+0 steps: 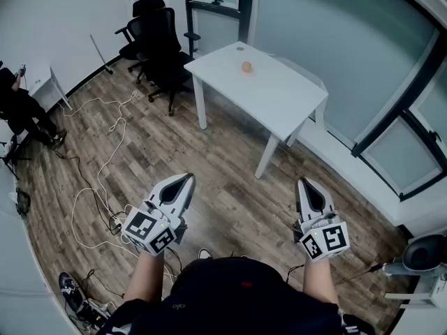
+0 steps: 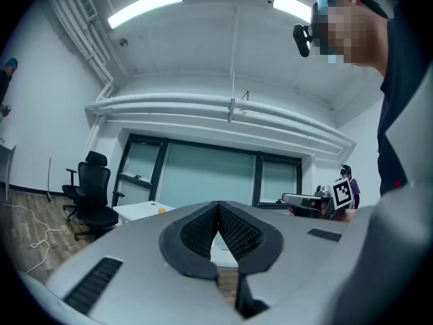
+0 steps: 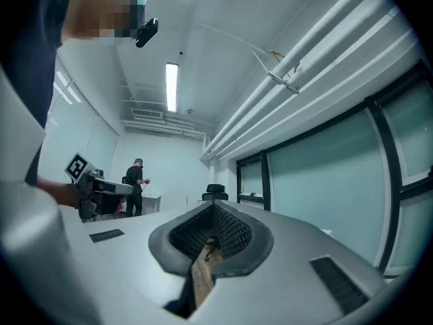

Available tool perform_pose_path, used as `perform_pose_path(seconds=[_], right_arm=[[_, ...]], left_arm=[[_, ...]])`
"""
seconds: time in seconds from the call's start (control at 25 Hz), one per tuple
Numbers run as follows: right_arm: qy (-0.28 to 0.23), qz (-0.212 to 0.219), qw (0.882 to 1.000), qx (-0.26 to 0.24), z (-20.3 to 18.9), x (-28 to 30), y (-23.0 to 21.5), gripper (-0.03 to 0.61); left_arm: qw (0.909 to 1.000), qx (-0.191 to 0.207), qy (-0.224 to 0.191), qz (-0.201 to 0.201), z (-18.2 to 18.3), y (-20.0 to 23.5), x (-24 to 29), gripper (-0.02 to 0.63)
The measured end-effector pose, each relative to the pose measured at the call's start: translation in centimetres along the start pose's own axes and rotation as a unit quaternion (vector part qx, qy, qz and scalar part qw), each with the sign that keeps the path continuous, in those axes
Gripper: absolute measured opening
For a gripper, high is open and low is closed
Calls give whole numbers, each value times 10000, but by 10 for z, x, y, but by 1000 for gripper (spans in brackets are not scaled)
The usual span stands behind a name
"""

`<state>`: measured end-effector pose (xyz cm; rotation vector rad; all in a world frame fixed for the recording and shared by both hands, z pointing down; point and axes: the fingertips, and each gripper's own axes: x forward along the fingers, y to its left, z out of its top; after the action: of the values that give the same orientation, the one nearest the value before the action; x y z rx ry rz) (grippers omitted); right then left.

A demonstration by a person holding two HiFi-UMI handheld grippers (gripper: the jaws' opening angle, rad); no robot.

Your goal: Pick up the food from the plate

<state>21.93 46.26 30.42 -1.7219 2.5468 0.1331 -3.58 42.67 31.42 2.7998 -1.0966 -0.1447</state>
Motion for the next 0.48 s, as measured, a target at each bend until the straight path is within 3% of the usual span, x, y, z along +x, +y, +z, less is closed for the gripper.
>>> perform_pose_path(seconds=[0.48], right_arm=[[58,240,9995,-171,-1,5,27,25]], left_arm=[[10000,10,-6,52,3,3,-19,20]])
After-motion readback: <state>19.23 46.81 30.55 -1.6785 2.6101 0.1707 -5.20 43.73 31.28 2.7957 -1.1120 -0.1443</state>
